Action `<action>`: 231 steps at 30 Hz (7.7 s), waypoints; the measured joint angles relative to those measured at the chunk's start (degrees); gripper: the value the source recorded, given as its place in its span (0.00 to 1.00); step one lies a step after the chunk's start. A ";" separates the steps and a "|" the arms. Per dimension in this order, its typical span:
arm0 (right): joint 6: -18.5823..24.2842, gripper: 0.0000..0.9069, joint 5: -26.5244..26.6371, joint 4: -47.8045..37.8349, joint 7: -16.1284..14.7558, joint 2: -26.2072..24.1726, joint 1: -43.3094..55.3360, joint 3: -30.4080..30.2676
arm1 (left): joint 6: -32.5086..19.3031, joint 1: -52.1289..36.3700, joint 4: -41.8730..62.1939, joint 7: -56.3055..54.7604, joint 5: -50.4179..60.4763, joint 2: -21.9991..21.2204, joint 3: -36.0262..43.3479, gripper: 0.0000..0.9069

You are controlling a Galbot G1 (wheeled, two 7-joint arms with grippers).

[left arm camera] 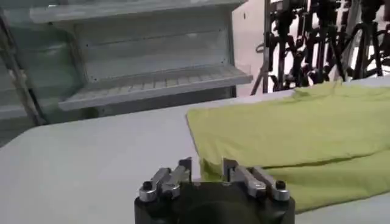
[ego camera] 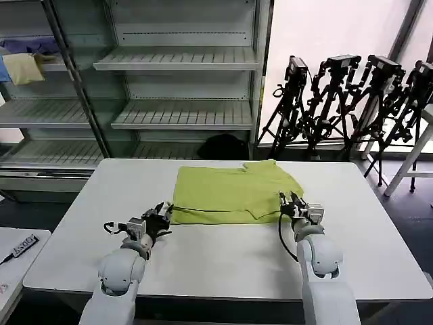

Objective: Fold and organize the clothes.

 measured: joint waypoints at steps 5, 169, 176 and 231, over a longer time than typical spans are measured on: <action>-0.05 1.00 0.21 1.78 -0.06 -0.82 -1.88 0.69 | 0.41 0.60 -1.21 -0.12 0.19 0.01 0.05 1.00; -0.63 1.00 3.62 -13.96 1.42 -0.63 12.98 -7.29 | 1.19 -12.88 10.94 4.25 -9.60 10.48 3.22 1.00; -0.57 1.00 3.11 -17.95 1.36 -0.31 14.72 -6.88 | 1.29 -16.85 17.86 5.12 -9.39 10.62 3.66 1.00; -0.53 0.00 -3.37 -20.85 -0.23 1.13 14.87 -7.53 | 1.48 -20.21 25.70 7.22 -7.78 9.22 3.93 0.00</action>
